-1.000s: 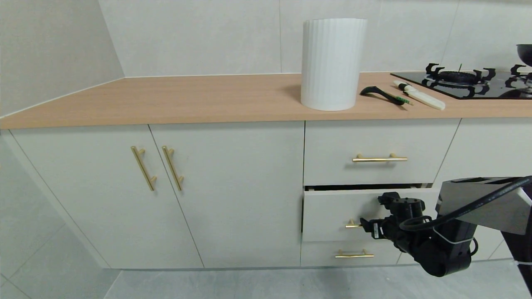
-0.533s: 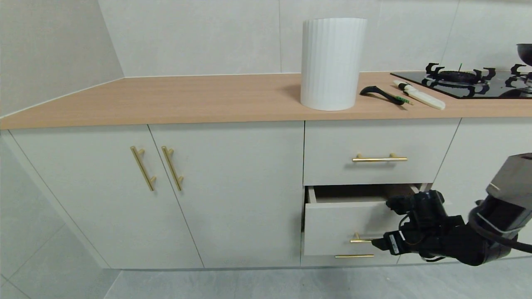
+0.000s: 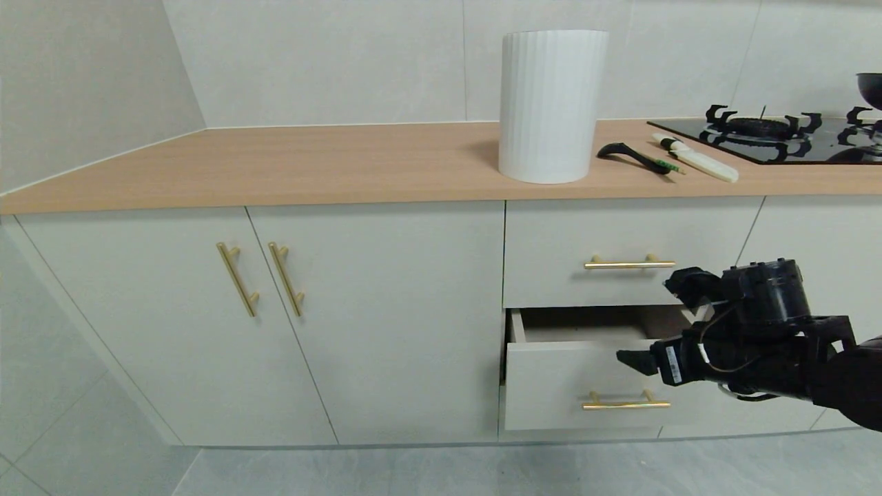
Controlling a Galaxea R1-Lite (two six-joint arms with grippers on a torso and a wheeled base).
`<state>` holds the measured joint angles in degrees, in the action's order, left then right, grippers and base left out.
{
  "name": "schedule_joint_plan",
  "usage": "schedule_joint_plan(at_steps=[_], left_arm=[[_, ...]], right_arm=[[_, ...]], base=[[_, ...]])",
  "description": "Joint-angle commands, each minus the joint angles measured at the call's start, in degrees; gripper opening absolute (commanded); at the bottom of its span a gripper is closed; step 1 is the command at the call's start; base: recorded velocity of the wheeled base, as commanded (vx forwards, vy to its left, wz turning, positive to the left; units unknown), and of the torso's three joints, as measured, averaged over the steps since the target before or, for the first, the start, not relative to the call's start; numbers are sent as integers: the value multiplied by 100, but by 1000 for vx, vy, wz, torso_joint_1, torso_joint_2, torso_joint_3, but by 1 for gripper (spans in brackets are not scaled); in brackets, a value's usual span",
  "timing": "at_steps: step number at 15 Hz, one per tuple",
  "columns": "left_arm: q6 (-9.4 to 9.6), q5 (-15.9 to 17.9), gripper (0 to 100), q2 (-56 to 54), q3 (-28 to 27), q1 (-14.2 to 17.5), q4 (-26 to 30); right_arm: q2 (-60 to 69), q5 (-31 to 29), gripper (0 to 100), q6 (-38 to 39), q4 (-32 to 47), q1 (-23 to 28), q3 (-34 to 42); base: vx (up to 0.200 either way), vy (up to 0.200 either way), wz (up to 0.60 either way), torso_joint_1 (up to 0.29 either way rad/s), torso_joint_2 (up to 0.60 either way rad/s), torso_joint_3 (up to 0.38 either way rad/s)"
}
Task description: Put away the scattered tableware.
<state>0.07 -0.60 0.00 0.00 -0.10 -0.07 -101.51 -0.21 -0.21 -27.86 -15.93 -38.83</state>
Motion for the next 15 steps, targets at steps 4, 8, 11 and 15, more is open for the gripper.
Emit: schedule_joint_plan(at_steps=[4,8,11,15], left_arm=[[1,-2,100,9,0,1,-1],[1,-2,100,9,0,1,-1],[1,-2,100,9,0,1,-1],[1,-2,100,9,0,1,-1]], right_arm=[[-1407,-841,100,276,-1829,-156,-20],[-2285,-1078,100,284,-2989,-138,-108],[-2426,-1113,100,328,-3015,-147,-187],[-2470,-1227,100,416,-3015,-147,-239]], base=[[0,0,0,0,0,0],[0,0,0,0,0,0],[0,0,0,0,0,0],[0,0,0,0,0,0]])
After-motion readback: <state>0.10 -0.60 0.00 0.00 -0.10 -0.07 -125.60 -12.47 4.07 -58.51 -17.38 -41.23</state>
